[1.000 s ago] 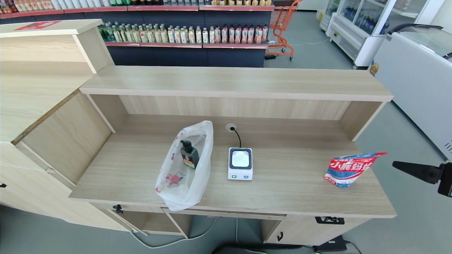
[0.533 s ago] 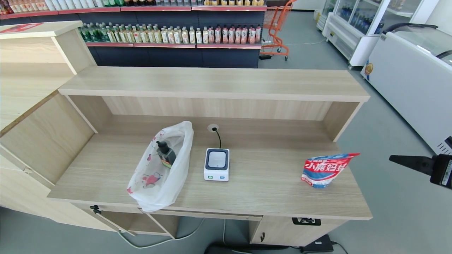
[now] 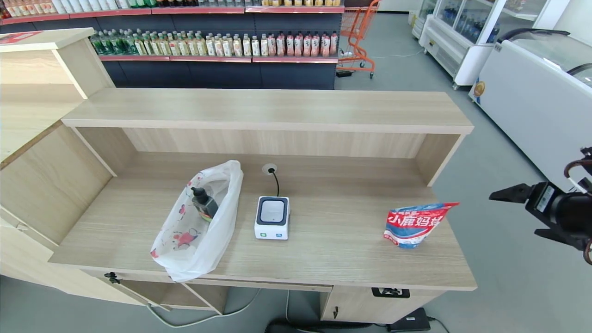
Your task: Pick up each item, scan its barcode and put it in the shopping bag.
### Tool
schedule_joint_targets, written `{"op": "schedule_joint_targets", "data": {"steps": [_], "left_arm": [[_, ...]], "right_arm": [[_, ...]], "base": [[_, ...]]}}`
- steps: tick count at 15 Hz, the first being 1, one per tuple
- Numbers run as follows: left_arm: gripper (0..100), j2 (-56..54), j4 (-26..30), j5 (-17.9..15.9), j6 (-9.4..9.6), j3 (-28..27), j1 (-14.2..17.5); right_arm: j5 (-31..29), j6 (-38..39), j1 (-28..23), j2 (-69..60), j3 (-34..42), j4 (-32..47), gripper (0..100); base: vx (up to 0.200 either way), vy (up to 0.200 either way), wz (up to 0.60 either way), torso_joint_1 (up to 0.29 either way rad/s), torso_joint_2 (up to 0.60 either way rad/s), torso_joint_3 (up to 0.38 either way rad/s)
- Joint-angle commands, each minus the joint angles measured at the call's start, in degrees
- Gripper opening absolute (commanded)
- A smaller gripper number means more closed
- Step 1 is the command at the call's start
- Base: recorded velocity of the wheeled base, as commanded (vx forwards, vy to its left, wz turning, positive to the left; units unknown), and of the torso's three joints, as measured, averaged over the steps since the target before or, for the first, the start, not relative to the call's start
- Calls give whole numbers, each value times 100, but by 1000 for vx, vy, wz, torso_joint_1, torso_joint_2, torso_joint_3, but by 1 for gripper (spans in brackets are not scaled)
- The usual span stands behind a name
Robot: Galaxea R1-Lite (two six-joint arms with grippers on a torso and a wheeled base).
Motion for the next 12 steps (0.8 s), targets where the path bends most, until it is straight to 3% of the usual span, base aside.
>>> {"op": "schedule_joint_targets", "data": {"steps": [1, 7, 12], "left_arm": [[100, -2, -1, 0, -4, 0, -7], [100, -2, -1, 0, -4, 0, -7], [100, -2, -1, 0, -4, 0, -7]], "right_arm": [[-438, 346, 338, 837, -560, 128, 100], [-930, 768, 505, 2024, -982, 23, 100], [-948, 847, 733, 2841, -1184, -408, 100]], "base": [[0, 0, 0, 0, 0, 0], [0, 0, 0, 0, 0, 0], [0, 0, 0, 0, 0, 0]]}}
